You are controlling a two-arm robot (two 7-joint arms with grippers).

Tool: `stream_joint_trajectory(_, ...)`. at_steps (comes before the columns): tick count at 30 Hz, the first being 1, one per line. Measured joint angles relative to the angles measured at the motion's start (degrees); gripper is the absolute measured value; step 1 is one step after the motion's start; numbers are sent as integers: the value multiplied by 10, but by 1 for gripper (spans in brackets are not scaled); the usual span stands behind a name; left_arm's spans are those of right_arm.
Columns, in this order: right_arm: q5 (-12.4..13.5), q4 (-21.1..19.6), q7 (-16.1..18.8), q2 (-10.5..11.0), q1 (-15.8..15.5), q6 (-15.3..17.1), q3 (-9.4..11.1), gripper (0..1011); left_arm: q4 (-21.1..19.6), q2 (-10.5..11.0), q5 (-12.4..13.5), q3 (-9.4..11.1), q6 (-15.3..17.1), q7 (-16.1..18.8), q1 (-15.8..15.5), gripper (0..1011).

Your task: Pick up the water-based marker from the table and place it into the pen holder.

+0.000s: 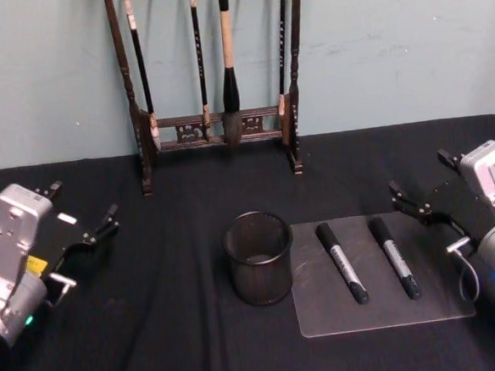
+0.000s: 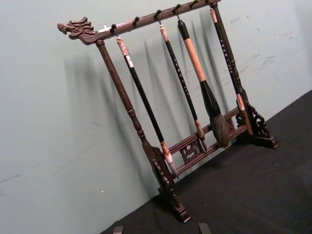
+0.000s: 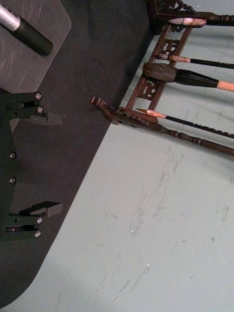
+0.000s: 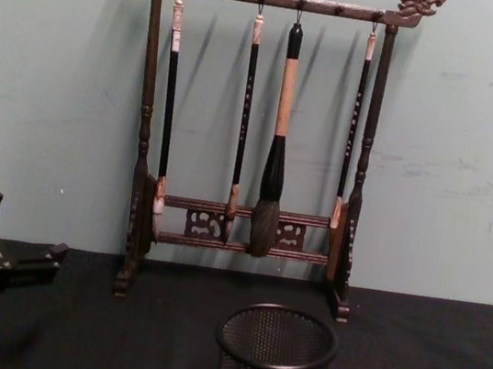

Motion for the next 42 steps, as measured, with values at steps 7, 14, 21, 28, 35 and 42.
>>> stream_joint_trajectory(7,0,0,0,0,0,0,0,1002,0,0,0,0,0,0,0,1001)
stream_joint_trajectory(14,0,0,0,0,0,0,0,1002,0,0,0,0,0,0,0,1001)
stream_joint_trajectory(21,0,0,0,0,0,0,0,1002,0,0,0,0,0,0,0,1001)
stream_joint_trajectory(28,0,0,0,0,0,0,0,1002,0,0,0,0,0,0,0,1001)
stream_joint_trajectory(35,0,0,0,0,0,0,0,1002,0,0,0,0,0,0,0,1001)
stream_joint_trajectory(42,0,0,0,0,0,0,0,1002,0,0,0,0,0,0,0,1001)
